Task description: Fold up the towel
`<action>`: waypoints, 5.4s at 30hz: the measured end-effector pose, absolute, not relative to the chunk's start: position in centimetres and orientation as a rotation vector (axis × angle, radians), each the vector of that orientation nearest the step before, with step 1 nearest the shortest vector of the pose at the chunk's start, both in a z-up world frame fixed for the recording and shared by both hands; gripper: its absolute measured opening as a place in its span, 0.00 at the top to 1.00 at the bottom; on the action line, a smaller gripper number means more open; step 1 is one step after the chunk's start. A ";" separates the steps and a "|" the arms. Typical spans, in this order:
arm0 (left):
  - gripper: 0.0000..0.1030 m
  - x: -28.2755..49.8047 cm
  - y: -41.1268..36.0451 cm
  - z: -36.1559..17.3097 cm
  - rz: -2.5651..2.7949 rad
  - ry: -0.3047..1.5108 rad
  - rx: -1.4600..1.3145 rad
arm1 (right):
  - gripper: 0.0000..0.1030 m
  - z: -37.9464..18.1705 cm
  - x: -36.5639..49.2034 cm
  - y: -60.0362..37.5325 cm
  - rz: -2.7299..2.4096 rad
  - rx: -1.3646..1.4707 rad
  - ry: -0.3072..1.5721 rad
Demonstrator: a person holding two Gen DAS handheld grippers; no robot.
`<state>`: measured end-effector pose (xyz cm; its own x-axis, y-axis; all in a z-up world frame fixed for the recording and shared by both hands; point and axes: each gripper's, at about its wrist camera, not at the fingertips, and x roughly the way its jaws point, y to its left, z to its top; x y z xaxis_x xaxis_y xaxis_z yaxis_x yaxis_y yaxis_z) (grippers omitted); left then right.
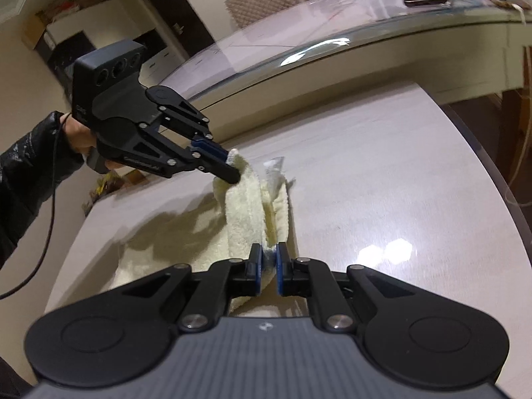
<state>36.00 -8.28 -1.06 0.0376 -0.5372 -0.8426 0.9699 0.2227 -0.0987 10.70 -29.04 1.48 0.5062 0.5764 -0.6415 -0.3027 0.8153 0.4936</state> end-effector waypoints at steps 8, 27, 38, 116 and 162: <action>0.53 37.0 -10.5 -3.1 -1.308 0.958 0.638 | 0.91 1.1 10.6 -30.1 0.533 0.370 0.903; 0.91 33.2 -8.6 -0.9 -1.352 0.796 0.592 | 0.91 2.2 9.6 -29.9 0.573 0.382 0.830; 0.90 28.3 -1.0 3.5 -1.283 0.712 0.550 | 0.91 7.1 6.3 -24.3 0.705 0.257 0.739; 0.40 17.8 10.5 -1.0 -0.795 0.692 0.547 | 0.65 -0.3 8.5 -14.4 0.768 -0.109 0.725; 0.00 5.2 8.1 1.1 -0.157 0.773 -0.057 | 0.00 0.4 9.7 -21.7 0.704 0.153 0.765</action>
<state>5.18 8.07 1.07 0.7045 -0.1620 -0.6910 0.1201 0.9868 -0.1088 9.71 -21.74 0.37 0.5075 0.6346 -0.5829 -0.5275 0.7637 0.3721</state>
